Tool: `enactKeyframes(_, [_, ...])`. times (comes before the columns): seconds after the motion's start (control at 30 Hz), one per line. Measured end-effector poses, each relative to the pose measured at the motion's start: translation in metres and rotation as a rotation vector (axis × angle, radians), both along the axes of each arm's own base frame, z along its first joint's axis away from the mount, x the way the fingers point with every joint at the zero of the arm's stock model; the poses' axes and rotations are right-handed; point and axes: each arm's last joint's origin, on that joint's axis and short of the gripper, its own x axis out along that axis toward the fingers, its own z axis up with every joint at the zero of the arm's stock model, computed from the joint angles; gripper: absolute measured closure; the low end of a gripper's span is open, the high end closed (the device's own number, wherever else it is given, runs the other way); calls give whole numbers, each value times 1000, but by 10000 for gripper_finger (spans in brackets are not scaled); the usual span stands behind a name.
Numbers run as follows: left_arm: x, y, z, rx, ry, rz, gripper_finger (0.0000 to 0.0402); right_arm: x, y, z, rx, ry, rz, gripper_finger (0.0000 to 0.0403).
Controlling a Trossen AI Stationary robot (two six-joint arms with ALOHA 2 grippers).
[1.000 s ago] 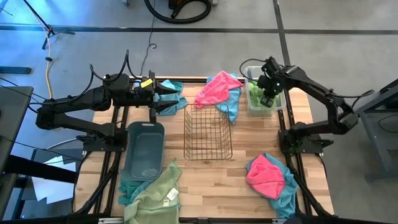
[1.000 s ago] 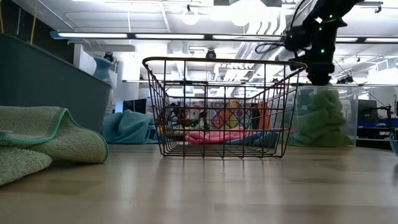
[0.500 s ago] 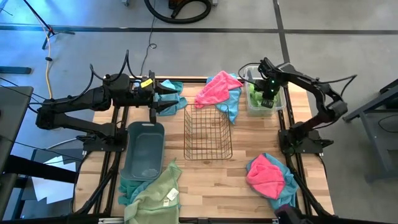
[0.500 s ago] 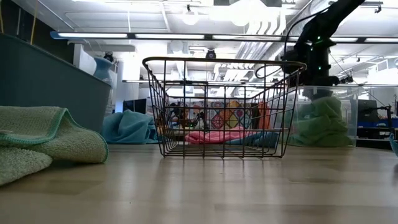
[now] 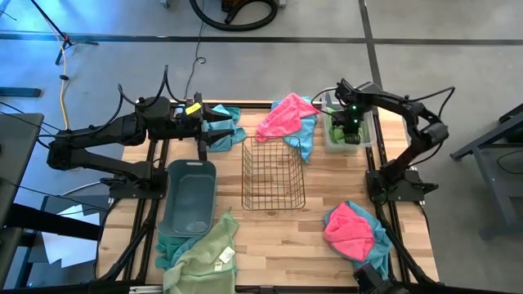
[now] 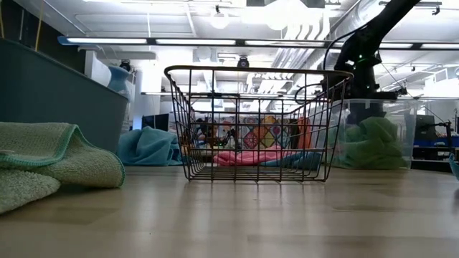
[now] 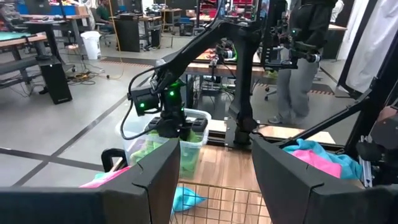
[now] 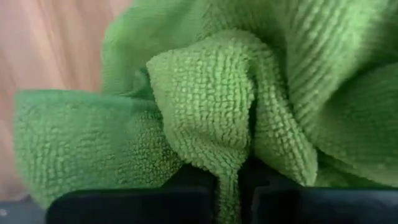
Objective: Sort microfiber towel by color & place in baskets
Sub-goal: Put the green towel into the transparent bin
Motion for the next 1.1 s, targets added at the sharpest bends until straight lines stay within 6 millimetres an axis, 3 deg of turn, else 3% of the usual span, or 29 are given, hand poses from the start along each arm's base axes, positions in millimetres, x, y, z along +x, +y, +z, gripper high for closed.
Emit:
enactKeyframes(0.37, [0, 0, 1, 2, -14, 2, 213, -3, 2, 12, -90, 9, -3, 341])
enactKeyframes(0.67, [0, 0, 1, 2, -14, 1, 213, -10, 11, 34, -214, 55, -43, 238])
enactKeyframes(0.87, [-1, 0, 2, 4, -17, -7, 213, -8, 21, 54, -299, 28, -36, 191])
enactKeyframes(1.1, [-4, -1, 4, 11, -25, -10, 213, -1, 21, 89, -355, -23, -103, 185])
